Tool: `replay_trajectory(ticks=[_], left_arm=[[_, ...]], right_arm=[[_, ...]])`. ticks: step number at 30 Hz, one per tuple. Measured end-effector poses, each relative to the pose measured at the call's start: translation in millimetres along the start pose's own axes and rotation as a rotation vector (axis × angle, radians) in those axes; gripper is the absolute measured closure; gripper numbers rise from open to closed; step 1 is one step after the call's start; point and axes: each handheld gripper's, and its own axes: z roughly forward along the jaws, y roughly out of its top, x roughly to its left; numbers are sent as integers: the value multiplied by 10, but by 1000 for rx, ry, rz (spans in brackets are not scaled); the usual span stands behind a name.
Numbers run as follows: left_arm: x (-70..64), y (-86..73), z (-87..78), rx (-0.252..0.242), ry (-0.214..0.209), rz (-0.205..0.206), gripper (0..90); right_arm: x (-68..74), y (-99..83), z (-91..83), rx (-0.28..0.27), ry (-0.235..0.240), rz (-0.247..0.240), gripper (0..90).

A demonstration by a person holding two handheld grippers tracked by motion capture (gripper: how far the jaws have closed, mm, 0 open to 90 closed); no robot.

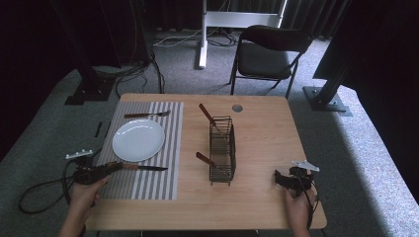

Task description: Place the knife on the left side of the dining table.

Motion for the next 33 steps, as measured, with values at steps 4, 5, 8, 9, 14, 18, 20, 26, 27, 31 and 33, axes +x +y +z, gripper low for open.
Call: replay_trajectory(ticks=[4, 5, 8, 9, 14, 18, 20, 26, 27, 31, 33], left_arm=[[8, 0, 55, 16, 40, -3, 544], [13, 0, 64, 19, 44, -11, 536], [26, 1, 95, 30, 58, -28, 516], [28, 1, 105, 35, 65, -30, 509], [22, -6, 145, 50, 96, -34, 474], [-5, -5, 183, 69, 146, -18, 422], [-15, -2, 198, 76, 167, -13, 416], [-28, 2, 232, 96, 213, -2, 385], [-33, 1, 240, 102, 228, 3, 378], [-43, -5, 291, 118, 261, 13, 367], [-44, -7, 322, 127, 279, 16, 357]], right_arm=[[0, 0, 0, 0, 0, 0, 115], [0, 0, 0, 0, 0, 0, 116], [0, 0, 0, 0, 0, 0, 116], [0, 0, 0, 0, 0, 0, 116], [0, 0, 0, 0, 0, 0, 116], [0, 0, 0, 0, 0, 0, 116], [0, 0, 0, 0, 0, 0, 115], [0, 0, 0, 0, 0, 0, 116], [0, 0, 0, 0, 0, 0, 116], [0, 0, 0, 0, 0, 0, 116], [0, 0, 0, 0, 0, 0, 116]])
